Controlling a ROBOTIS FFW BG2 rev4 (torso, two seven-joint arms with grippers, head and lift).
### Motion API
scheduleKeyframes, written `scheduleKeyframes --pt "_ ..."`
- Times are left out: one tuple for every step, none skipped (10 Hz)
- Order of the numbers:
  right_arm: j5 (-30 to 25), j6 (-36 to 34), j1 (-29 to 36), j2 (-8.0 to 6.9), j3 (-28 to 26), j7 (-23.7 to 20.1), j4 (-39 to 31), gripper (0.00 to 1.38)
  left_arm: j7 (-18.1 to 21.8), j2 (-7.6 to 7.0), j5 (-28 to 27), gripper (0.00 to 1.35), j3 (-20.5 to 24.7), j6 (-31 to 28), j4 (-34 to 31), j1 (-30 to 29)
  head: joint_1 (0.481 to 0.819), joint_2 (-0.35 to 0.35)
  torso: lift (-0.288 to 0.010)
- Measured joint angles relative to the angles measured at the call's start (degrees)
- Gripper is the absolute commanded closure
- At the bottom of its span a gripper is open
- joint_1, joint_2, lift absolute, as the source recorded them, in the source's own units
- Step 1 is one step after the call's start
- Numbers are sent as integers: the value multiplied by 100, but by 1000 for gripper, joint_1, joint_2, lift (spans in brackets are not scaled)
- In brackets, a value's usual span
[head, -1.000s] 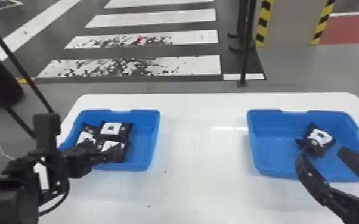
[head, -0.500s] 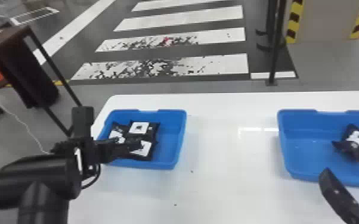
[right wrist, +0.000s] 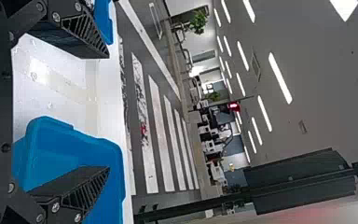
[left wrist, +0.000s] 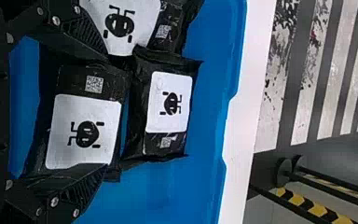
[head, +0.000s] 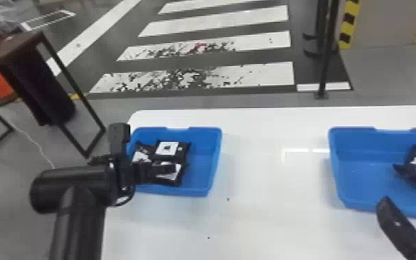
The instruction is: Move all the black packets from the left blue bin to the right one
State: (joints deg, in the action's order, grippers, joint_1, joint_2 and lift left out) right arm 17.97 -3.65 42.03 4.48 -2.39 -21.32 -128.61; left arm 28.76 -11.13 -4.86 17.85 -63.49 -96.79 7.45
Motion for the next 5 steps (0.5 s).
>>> scheduleKeyframes --pt "13 0 -22 0 0 -3 20 182 5 -27 -40 900 -102 -92 224 144 695 275 -140" --pt "32 0 -36 3 0 -4 38 182 19 -61 -66 1115 -184 -190 338 215 695 270 -140" --pt "49 -11 -41 7 0 -8 44 182 41 -72 -95 1136 -203 -207 367 213 695 271 -140" --pt "70 -39 -41 9 0 -6 54 182 84 -75 -132 1211 -200 -161 371 180 695 272 -140" --pt "85 -57 -42 9 0 -6 57 182 140 -72 -171 1211 -192 -61 367 135 695 274 -140"
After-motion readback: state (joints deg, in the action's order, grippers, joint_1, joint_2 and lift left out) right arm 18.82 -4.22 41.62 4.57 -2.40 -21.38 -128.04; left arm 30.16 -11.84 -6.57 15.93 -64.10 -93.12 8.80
